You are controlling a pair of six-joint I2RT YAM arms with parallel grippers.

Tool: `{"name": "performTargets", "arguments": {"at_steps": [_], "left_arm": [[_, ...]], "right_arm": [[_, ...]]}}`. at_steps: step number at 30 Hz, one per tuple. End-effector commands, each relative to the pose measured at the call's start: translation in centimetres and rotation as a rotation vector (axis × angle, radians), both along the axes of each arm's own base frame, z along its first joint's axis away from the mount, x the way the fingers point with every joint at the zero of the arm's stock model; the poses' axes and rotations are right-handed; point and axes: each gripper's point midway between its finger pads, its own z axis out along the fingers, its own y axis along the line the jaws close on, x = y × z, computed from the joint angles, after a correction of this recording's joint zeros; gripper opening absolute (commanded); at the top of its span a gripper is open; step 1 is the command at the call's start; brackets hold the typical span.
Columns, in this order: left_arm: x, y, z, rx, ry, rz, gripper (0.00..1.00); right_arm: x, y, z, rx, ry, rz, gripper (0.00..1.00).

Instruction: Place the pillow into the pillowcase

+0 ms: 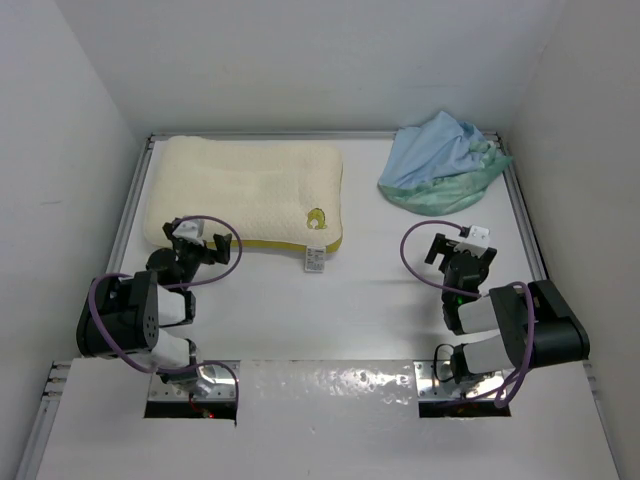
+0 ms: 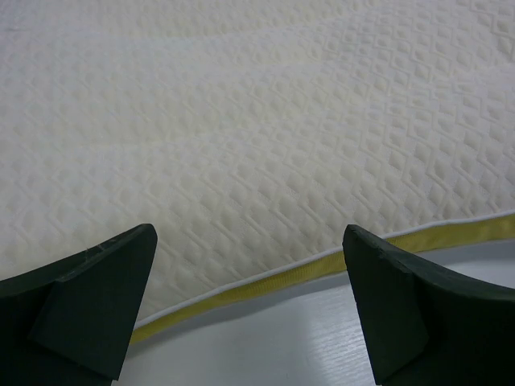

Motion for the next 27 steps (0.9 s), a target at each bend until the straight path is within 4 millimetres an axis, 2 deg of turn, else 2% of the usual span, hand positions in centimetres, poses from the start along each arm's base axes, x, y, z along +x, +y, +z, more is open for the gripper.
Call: {"name": "performTargets", "arguments": {"at_steps": [1, 6, 8, 9, 10, 11, 12, 13, 14, 15, 16, 17, 18, 19, 20, 22, 23, 24, 25, 26, 27], "left_arm": [[0.4, -0.1, 1.8, 0.010, -0.072, -0.017, 1.00], [0.4, 0.1, 1.7, 0.022, -0.069, -0.001, 1.00], [0.5, -0.7, 2.6, 0.028, -0.095, -0.051, 1.00], [0.7, -0.3, 2.5, 0.030, -0.078, -0.031, 1.00], [1.8, -0.4, 4.2, 0.023, -0.074, -0.052, 1.00], [2.5, -1.2, 4.7, 0.036, -0.021, -0.115, 1.00], [4.0, -1.8, 5.8, 0.088, 0.136, -0.218, 1.00], [4.9, -2.2, 6.6, 0.334, 0.108, -0.370, 1.00], [4.9, -3.2, 7.1, 0.376, 0.149, -0.469, 1.00], [4.4, -4.5, 8.9, 0.433, 0.239, -0.563, 1.00], [5.3, -4.8, 8.7, 0.608, 0.230, -0.637, 1.00], [5.8, -3.2, 8.2, 0.762, 0.327, -0.573, 1.00], [5.7, -6.1, 9.5, 0.878, 0.348, -0.637, 1.00], [6.3, -6.1, 7.7, 0.975, 0.434, -0.651, 1.00], [6.7, -6.7, 6.4, 1.041, 0.584, -0.611, 1.00], [6.5, -7.8, 4.6, 1.010, 0.726, -0.622, 1.00], [5.8, -9.7, 3.4, 0.912, 0.775, -0.714, 1.00], [5.2, -10.5, 3.4, 0.838, 0.828, -0.760, 1.00], [4.5, -12.3, 0.8, 0.716, 0.899, -0.834, 1.00], [4.5, -12.8, 0.0, 0.669, 0.927, -0.844, 1.00], [5.1, -13.3, -1.5, 0.612, 0.962, -0.802, 1.00]], "right_arm": [[-2.0, 0.0, -1.2, -0.006, 0.023, 0.014, 0.99], [-2.0, 0.0, -1.2, -0.006, 0.024, 0.014, 0.99], [-1.9, 0.1, -1.3, -0.002, 0.025, 0.019, 0.99], [-1.8, 0.1, -1.2, 0.001, 0.024, 0.020, 0.99], [-1.8, 0.2, -1.5, 0.002, 0.036, 0.023, 0.99], [-1.8, 0.3, -1.3, -0.007, 0.030, 0.036, 0.99], [-2.2, 0.5, -2.1, -0.035, 0.091, 0.060, 0.99], [0.6, 1.5, -0.1, -0.048, 0.096, 0.098, 0.99], [1.8, 2.9, 0.8, -0.056, 0.166, 0.177, 0.99], [3.5, 3.5, 3.2, -0.062, 0.179, 0.205, 0.99], [6.3, 4.4, 7.5, -0.084, 0.207, 0.229, 0.99], [7.5, 4.6, 9.5, -0.165, 0.234, 0.253, 0.99], [8.4, 5.4, 9.6, -0.241, 0.306, 0.283, 0.99], [11.0, 5.8, 14.0, -0.328, 0.248, 0.276, 0.99], [13.0, 5.5, 15.8, -0.532, 0.300, 0.236, 0.99], [14.9, 3.8, 17.7, -0.663, 0.315, 0.085, 0.99], [15.1, 2.2, 19.1, -0.622, 0.269, -0.106, 0.99], [16.0, 1.7, 18.0, -0.574, 0.297, -0.071, 0.99], [18.5, 3.3, 18.7, -0.405, 0.243, 0.035, 0.97], [19.6, 4.9, 17.5, -0.283, 0.263, 0.181, 0.91], [21.0, 6.5, 18.2, -0.115, 0.238, 0.330, 0.67]]}}
